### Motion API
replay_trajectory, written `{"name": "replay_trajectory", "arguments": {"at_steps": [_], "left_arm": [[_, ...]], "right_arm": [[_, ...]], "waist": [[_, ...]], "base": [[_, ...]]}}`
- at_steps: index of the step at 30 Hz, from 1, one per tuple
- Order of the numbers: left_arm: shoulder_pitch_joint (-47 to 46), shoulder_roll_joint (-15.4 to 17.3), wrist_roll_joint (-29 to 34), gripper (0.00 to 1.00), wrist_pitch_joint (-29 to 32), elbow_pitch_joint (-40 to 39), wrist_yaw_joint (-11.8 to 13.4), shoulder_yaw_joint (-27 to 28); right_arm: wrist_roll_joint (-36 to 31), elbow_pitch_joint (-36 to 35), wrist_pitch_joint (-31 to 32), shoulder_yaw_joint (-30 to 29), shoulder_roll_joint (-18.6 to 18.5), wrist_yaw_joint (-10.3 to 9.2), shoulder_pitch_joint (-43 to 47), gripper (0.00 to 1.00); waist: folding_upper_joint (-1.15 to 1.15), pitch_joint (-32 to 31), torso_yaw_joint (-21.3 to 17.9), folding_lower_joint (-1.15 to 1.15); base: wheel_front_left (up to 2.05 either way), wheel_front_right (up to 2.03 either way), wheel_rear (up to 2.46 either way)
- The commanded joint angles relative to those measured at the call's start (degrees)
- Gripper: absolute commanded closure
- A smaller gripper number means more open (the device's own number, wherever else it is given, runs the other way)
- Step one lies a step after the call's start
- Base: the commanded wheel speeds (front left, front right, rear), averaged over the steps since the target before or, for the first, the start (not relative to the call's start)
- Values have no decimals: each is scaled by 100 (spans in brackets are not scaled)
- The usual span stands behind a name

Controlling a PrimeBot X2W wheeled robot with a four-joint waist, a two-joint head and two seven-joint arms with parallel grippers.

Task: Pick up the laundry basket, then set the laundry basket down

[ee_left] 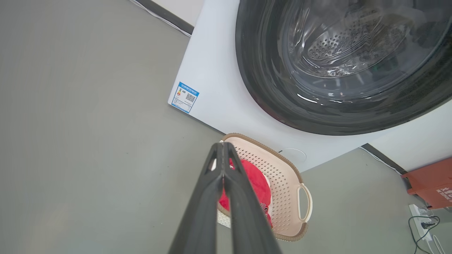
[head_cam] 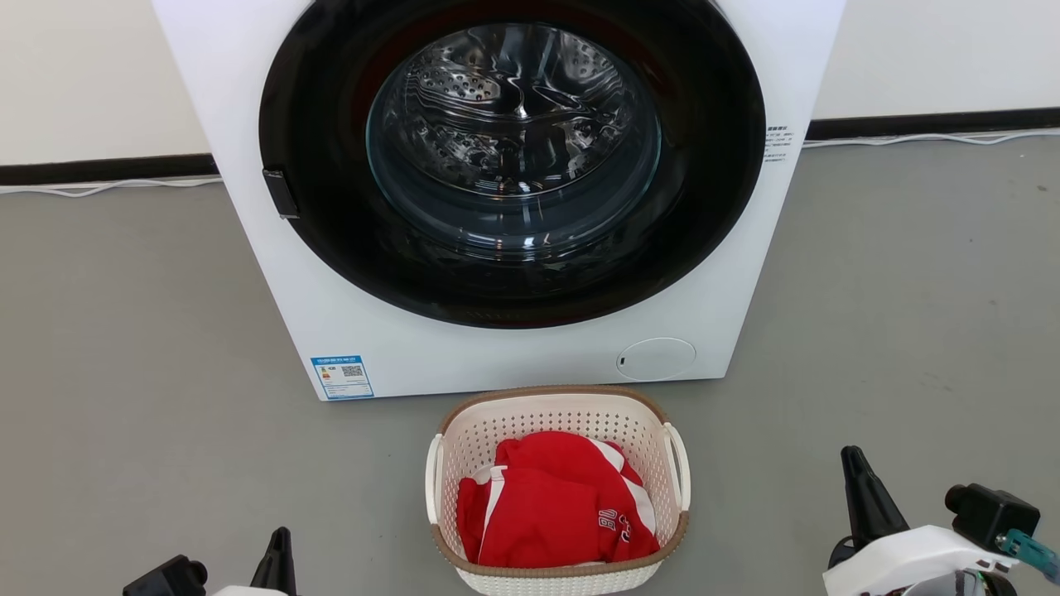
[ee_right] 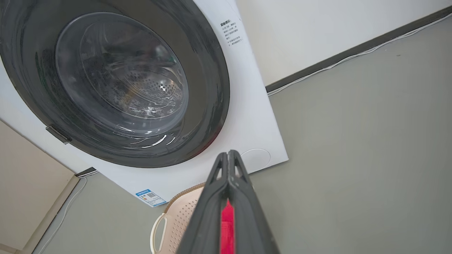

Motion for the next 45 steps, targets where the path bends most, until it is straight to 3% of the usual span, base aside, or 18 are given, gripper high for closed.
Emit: {"name": "replay_trajectory", "arguments": {"at_steps": [1, 45], "left_arm": [[-282, 31, -168, 100, 25, -189, -50, 110], [-474, -105, -2651, 100, 749, -637, -456, 458]], "right_arm": [[218, -183, 67, -8, -26, 9, -201, 100], [3216, -623, 774, -239, 128, 19, -228, 100]], "waist": [[0, 2, -1, -1], [0, 59, -27, -1]], "base": [[0, 0, 0], [0, 0, 0]]}}
